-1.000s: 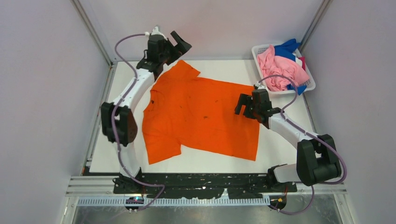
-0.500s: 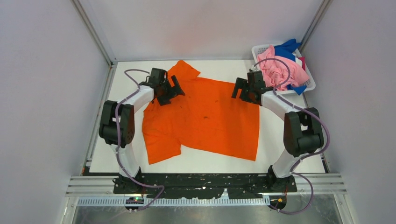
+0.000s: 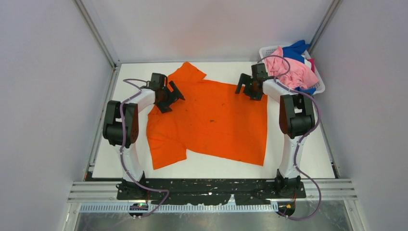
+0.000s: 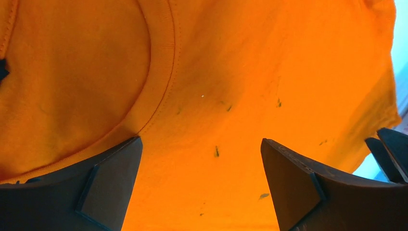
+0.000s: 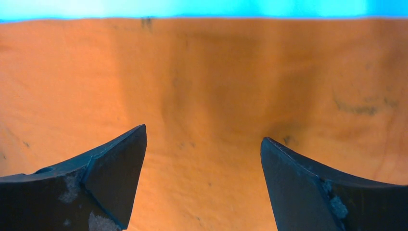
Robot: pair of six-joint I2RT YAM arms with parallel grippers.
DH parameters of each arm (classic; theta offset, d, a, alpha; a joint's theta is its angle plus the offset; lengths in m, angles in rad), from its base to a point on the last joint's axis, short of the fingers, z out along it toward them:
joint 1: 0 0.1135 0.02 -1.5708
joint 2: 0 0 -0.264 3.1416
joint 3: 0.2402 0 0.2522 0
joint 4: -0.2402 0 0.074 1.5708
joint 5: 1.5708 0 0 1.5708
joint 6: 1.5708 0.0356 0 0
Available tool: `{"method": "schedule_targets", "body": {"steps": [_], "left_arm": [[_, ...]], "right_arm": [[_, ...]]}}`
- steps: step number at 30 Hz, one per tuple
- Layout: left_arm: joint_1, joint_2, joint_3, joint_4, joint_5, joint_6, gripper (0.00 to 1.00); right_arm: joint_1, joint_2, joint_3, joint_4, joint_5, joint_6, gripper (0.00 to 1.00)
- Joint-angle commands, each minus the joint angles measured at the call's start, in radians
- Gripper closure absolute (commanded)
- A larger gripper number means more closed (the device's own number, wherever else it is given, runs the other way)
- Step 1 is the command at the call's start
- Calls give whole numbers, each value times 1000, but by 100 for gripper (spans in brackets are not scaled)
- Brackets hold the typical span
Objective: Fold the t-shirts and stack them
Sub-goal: Flatten out the tshirt
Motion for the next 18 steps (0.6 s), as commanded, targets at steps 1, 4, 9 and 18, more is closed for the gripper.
{"method": "schedule_targets", "body": {"steps": [1, 4, 9, 18], "left_arm": [[24, -35, -44, -7, -36, -37, 0], [32, -56, -88, -11, -55, -53, 0], [35, -110, -177, 19, -60, -80, 0], [34, -147, -190, 16, -89, -83, 0]], "right_arm": [[-2, 102, 117, -61, -54, 20, 5], [-2, 153, 205, -102, -101, 11, 5], [-1, 253, 345, -170, -114, -16, 4], [-2, 365, 547, -230, -121, -45, 5]]}}
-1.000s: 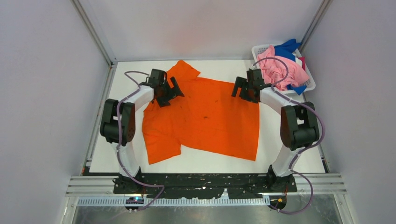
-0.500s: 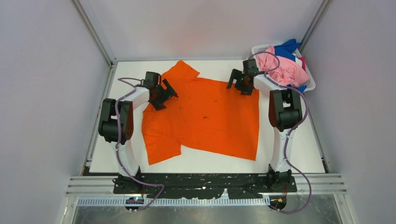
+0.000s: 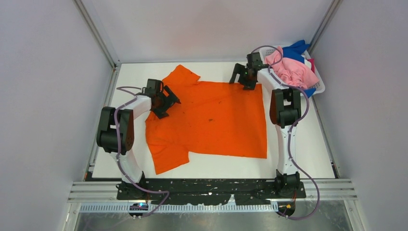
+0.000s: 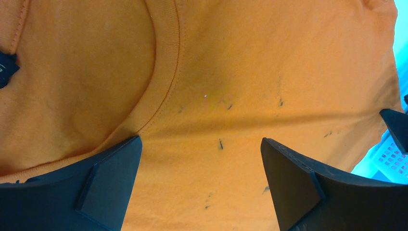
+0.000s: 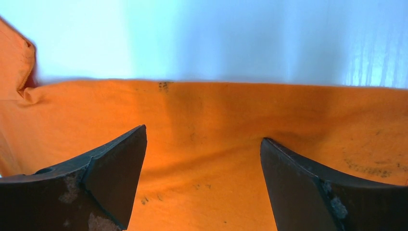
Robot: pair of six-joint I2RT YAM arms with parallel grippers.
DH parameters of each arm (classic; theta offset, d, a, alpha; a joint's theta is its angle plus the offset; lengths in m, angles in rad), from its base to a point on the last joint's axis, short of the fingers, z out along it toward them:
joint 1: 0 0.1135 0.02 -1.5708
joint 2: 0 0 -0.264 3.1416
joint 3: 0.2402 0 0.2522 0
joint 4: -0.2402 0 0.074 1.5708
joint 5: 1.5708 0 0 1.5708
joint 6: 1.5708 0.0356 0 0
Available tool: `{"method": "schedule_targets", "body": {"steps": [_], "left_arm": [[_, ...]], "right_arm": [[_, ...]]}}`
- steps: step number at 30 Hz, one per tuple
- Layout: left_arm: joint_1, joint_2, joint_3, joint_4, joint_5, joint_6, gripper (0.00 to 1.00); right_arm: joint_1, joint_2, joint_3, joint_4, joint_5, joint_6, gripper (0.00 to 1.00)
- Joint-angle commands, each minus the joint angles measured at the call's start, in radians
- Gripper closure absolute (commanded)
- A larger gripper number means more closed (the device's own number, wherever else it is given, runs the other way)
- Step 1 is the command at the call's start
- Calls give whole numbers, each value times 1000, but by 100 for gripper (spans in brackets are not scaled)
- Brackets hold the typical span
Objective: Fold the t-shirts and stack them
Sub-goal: Flatten out the tshirt, then grab the side of the flattened tshirt closest away from the robot with both arms
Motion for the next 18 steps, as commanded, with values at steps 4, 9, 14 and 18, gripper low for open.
{"method": "schedule_targets", "body": {"steps": [4, 9, 14, 18], "left_arm": [[7, -83, 33, -70, -49, 45, 0], [-4, -243, 16, -118, -54, 95, 0], [-38, -482, -123, -251, -89, 119, 0], [-79, -651, -244, -476, -166, 127, 0]], "right_arm": [[2, 28, 108, -71, 13, -66, 5], [16, -172, -16, -50, 102, -112, 4], [20, -575, -467, 116, 162, -81, 5], [21, -871, -806, 208, 218, -32, 5]]}}
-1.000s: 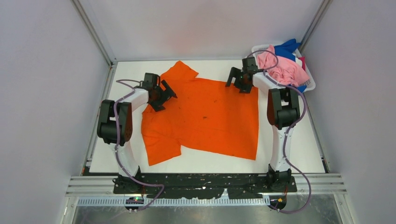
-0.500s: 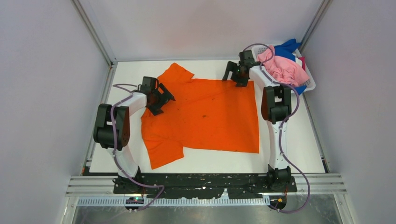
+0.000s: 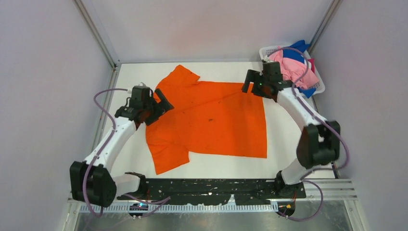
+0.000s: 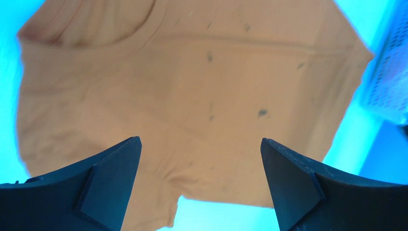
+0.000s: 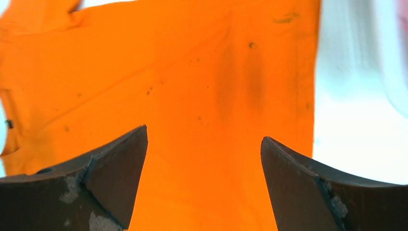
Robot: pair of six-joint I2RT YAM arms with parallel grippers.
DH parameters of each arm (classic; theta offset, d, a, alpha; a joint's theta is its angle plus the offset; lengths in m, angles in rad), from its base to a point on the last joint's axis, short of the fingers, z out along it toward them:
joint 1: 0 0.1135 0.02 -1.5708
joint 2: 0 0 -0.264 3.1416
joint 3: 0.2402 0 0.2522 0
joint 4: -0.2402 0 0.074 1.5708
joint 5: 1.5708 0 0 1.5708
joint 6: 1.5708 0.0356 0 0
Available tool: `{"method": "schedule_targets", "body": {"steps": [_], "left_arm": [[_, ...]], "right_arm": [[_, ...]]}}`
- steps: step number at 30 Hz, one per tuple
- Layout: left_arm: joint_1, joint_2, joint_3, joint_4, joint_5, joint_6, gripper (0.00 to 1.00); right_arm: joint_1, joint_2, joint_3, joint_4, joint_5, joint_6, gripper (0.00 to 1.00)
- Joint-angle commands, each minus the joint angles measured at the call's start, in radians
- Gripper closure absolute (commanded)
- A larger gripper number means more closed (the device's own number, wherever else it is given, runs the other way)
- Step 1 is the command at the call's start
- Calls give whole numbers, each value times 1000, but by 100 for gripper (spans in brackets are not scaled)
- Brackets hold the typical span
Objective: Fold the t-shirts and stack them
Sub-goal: Grab the side of the flattened tshirt closest away from the robot with both arms
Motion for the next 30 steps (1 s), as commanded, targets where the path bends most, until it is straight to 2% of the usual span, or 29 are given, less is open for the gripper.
{"method": "schedule_targets", "body": {"steps": [1, 4, 9, 11, 14, 20, 30], "left_arm": [[-46, -153, -141, -337, -99, 28, 0], [-89, -283, -230, -474, -126, 0, 0], [-197, -438, -353, -613, -162, -94, 1], [-221, -473, -411, -637, -166, -141, 2], [-234, -507, -499, -592, -99, -168, 12], [-243, -506, -547, -549, -88, -174, 41], [-243, -375, -536, -446, -177, -132, 51]], "right_arm": [[5, -323, -271, 155, 97, 50, 5], [-2, -450, -440, 175, 132, 92, 4], [-16, -578, -548, 192, 144, 137, 5], [-18, -597, -564, 204, 126, 141, 5], [-18, -600, -562, 203, 106, 136, 4], [-19, -570, -565, 192, 101, 124, 5], [-20, -552, -565, 175, 99, 98, 5]]}}
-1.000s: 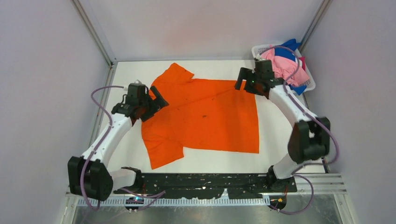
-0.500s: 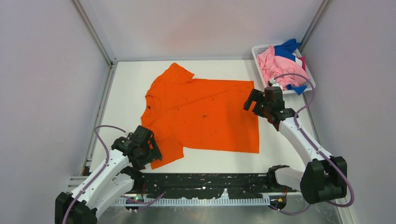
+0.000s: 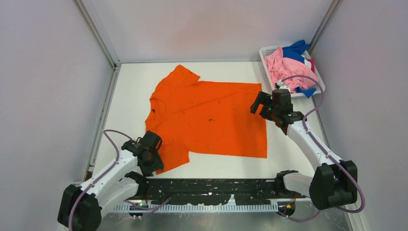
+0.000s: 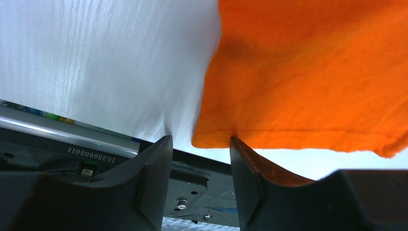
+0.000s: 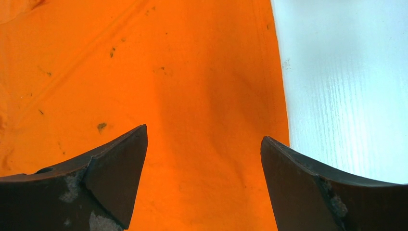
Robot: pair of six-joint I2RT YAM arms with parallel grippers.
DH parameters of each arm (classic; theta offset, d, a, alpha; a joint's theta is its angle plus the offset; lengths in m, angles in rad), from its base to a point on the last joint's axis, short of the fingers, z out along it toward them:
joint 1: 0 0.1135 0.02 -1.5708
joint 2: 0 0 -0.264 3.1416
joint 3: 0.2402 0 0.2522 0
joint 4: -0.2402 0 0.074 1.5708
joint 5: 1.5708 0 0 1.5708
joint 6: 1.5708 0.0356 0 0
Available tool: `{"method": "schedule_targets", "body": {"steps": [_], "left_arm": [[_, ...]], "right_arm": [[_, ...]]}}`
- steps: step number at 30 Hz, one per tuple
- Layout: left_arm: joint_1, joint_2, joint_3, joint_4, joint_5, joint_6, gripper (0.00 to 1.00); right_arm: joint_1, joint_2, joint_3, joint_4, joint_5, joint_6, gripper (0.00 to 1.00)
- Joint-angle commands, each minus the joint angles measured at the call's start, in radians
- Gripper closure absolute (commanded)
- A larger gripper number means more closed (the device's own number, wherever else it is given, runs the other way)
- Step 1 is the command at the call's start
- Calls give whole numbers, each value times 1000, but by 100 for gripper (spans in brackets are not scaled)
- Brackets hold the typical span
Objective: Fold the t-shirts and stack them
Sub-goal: Grab the side of the flattened tshirt closest away from the robot with both arms
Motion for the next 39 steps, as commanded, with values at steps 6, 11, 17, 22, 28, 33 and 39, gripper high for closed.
{"method": "schedule_targets", "body": {"steps": [6, 11, 17, 22, 28, 33, 39], "left_arm": [[-3, 73, 27, 116, -56, 34, 54], [-3, 74, 24, 161, -25, 35, 58], [-3, 102, -9, 271, 27, 10, 66], [-3, 189, 1, 275, 24, -3, 99], [-3, 153, -1, 249, 22, 10, 100], [-5, 23, -9, 200, 46, 26, 100], [-5, -101, -17, 94, 103, 44, 100]], "right_arm": [[-7, 3, 16, -16, 21, -28, 5], [-10, -6, 18, -32, 35, -29, 4], [-17, -12, 37, -56, 38, -53, 5], [-26, -14, 56, -100, 53, -74, 5], [-28, -51, 20, -178, 52, -41, 5], [-30, -106, -36, -322, 47, -24, 3], [-29, -240, -167, -461, 43, 62, 1]]}}
